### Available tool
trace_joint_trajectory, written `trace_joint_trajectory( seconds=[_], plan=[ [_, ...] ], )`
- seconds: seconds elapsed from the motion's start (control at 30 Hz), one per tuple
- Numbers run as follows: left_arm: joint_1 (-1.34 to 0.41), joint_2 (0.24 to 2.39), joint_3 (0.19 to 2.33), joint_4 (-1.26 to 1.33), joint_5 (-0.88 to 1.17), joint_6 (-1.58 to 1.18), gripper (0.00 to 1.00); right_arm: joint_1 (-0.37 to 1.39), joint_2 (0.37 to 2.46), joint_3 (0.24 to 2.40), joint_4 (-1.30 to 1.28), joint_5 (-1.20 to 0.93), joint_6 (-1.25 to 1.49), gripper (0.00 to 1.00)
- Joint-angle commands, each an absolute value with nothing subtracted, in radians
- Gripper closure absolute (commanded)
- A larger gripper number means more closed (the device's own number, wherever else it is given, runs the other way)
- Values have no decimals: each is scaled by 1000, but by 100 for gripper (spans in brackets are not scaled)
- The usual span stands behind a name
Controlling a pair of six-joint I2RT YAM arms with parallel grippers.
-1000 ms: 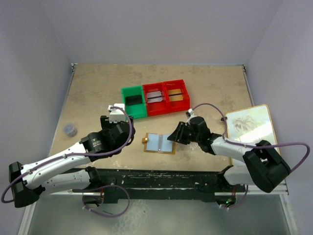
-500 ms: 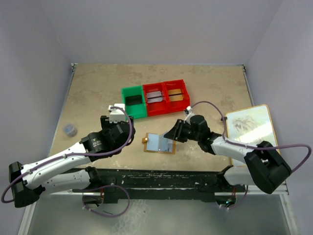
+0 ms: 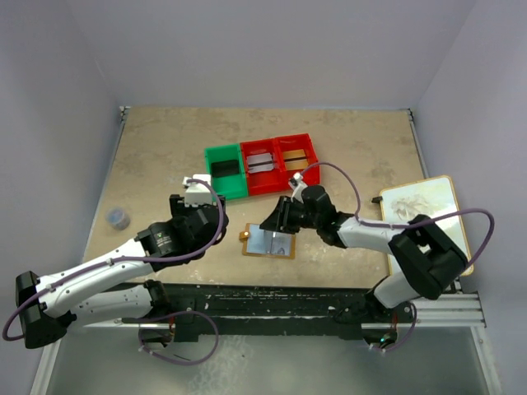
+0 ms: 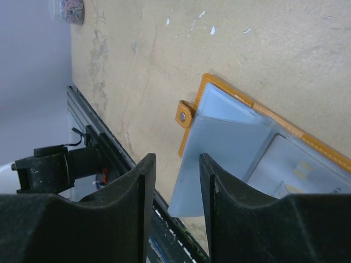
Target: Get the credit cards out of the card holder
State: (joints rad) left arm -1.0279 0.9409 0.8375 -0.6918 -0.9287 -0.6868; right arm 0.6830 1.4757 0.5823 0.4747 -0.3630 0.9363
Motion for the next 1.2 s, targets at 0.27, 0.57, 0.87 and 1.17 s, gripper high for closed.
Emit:
trace_joint_trajectory(
  seconds=[0.27, 0.57, 0.87, 1.17],
  plan=[
    [-1022, 939, 860, -692, -955, -680, 23, 748, 1644, 699, 459, -308, 905, 58],
    [-1021, 942, 860, -692, -952, -681, 22, 765, 1581, 710, 363, -203, 886, 59],
    [-1021, 944, 860, -691, -951, -681, 22, 768, 1540, 716, 233, -123, 853, 60],
    [-1022, 961, 862, -692, -942, -678, 22, 791, 1697, 737, 252, -147, 845, 66]
  ],
)
